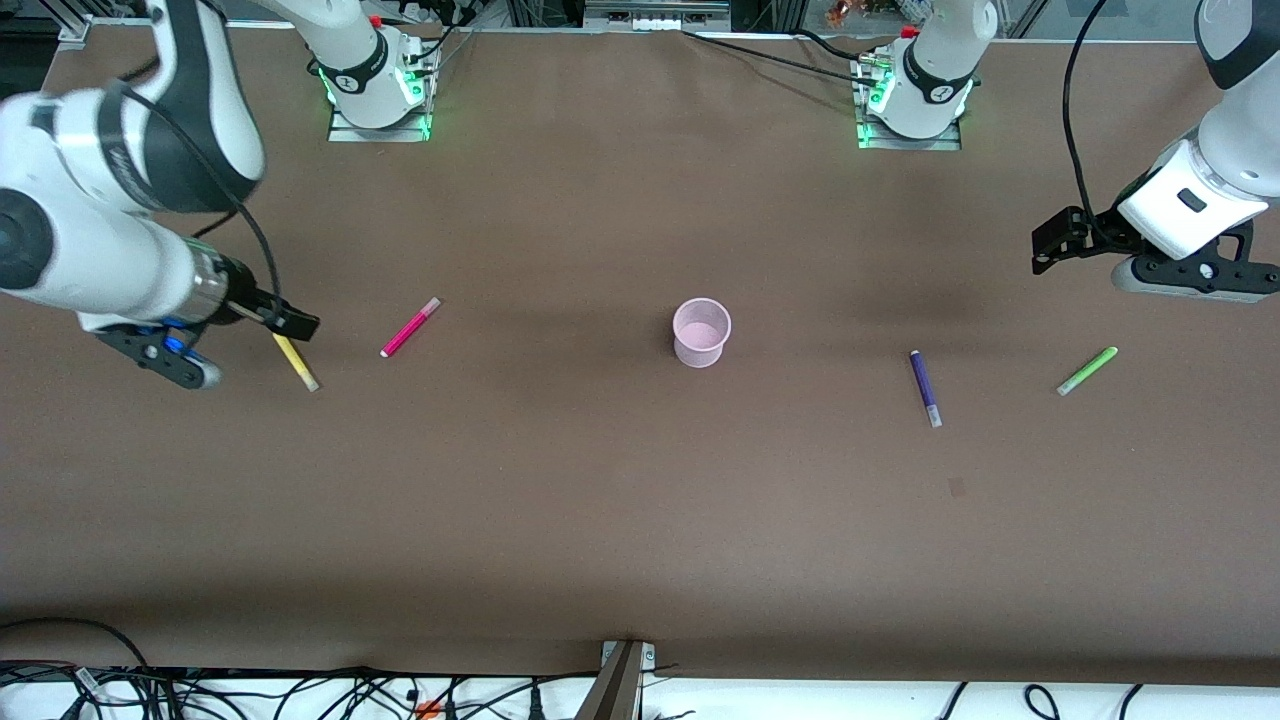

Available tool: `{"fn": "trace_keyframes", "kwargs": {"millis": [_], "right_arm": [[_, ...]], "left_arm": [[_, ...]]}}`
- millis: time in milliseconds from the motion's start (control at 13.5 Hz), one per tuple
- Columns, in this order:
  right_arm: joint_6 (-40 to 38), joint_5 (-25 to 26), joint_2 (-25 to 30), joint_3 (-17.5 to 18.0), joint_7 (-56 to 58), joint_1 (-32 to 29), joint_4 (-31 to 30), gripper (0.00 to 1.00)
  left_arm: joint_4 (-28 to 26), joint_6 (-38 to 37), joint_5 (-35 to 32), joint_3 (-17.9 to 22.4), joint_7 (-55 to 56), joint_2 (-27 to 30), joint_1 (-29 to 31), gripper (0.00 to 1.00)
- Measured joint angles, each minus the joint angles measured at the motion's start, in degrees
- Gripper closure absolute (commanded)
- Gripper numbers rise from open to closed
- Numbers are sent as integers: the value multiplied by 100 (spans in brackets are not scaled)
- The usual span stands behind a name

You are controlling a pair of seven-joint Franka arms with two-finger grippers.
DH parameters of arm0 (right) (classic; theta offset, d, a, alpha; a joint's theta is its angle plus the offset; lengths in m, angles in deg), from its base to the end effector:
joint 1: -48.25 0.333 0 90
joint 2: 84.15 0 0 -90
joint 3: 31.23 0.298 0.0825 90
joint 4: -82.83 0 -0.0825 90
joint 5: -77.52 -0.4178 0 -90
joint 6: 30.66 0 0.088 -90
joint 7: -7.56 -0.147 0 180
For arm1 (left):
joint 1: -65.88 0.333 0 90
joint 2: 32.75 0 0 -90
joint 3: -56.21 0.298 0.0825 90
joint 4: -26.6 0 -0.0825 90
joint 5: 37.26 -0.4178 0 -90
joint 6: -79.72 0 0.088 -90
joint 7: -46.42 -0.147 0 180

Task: Organize pens into pink holder with both arms
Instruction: 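Move the right gripper down over the pink marker, then grasp the pink marker with the right gripper and lift it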

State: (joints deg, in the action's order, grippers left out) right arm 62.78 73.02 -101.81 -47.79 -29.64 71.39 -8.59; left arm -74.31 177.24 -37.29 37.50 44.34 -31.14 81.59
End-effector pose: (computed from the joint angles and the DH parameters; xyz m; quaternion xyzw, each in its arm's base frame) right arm 0.6285 0.0957 0.3750 0.9546 -0.2682 -0.1182 0.0531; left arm 0.5825 -0.0319 0.4966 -0.9989 0.0442 0.0162 0.0049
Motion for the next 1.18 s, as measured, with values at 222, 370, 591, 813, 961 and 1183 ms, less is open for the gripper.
{"fn": "trace_keyframes", "kwargs": {"millis": [222,370,591,813,961,1183], "right_arm": [[796,-33,-290,4,-855,256,-413,0],[1589,-35,-327,8,-1463,515,-1065,0],[2519,-35,-365,9,-1802,738,-1883,0],[3657,-35,-382,-21,-1820,735,-2602,0],[4150,-35,-402,-47,-1824,718,-2956,0],[4917,-36,-502,-68,-1855,708,-3370,1]], "left_arm": [[1,-1,0,0,0,0,0,0],[2,-2,0,0,0,0,0,0],[3,-2,0,-12,0,0,-2,0],[6,-2,0,-98,0,1,-7,0],[6,-2,0,-135,0,2,-11,0],[8,-2,0,-144,0,2,-11,0]]}}
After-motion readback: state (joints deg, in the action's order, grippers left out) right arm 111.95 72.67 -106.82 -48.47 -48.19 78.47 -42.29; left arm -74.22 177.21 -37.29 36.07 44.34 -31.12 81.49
